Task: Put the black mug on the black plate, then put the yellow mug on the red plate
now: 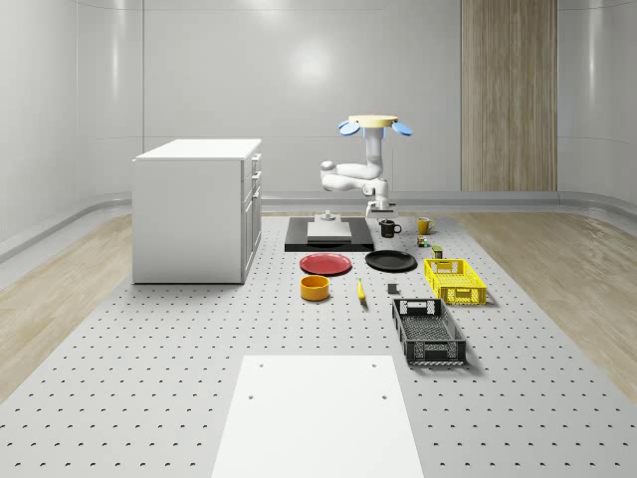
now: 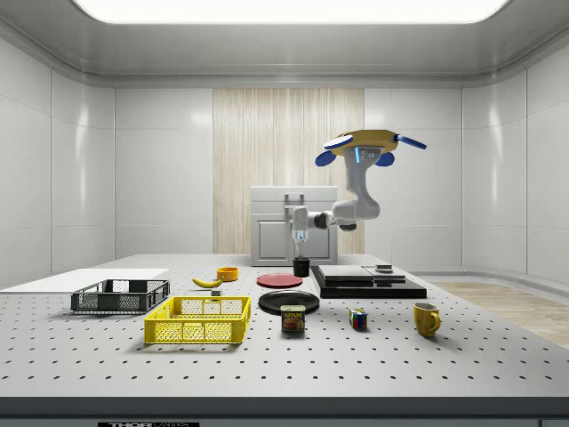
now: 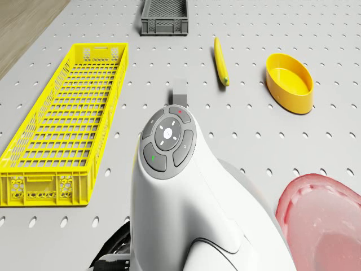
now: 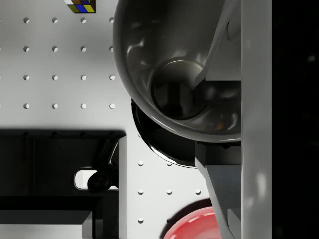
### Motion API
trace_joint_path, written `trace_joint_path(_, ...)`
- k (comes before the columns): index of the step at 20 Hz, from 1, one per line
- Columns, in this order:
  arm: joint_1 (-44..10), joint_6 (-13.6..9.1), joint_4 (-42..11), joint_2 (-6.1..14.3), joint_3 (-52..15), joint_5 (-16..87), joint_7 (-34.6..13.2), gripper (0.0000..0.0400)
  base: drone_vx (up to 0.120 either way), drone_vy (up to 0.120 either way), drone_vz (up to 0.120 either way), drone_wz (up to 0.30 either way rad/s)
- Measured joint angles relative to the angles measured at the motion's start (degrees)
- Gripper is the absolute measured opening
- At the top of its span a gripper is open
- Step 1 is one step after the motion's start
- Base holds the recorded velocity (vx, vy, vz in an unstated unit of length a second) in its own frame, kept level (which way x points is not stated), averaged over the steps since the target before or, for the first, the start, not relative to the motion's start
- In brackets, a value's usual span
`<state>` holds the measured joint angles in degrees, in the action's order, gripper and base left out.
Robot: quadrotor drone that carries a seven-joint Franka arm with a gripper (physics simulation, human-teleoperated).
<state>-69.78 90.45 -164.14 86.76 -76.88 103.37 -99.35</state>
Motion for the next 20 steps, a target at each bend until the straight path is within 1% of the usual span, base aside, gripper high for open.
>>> trace_joint_path(6, -0.1, 0.3, 0.0, 0.3, 0.0, -0.1, -0.1, 0.01, 0.12, 0.0, -0.007, 0.0)
trace_joint_path(10, -0.1, 0.4, 0.0, 0.4, -0.1, -0.2, -0.1, 0.01, 0.12, 0.0, -0.12, 0.0)
trace_joint_path(12, -0.1, 0.5, 0.0, 0.5, -0.1, -0.2, -0.1, 0.01, 0.1, 0.0, -0.02, 0.0)
trace_joint_path(16, -0.2, 0.9, 0.2, 0.7, 0.6, 0.3, -0.1, 0.01, 0.0, 0.0, 0.0, 0.0)
trace_joint_path(20, -0.6, 2.0, 0.7, 1.0, 3.2, 2.8, -0.1, 0.01, 0.0, 0.0, 0.0, 0.0)
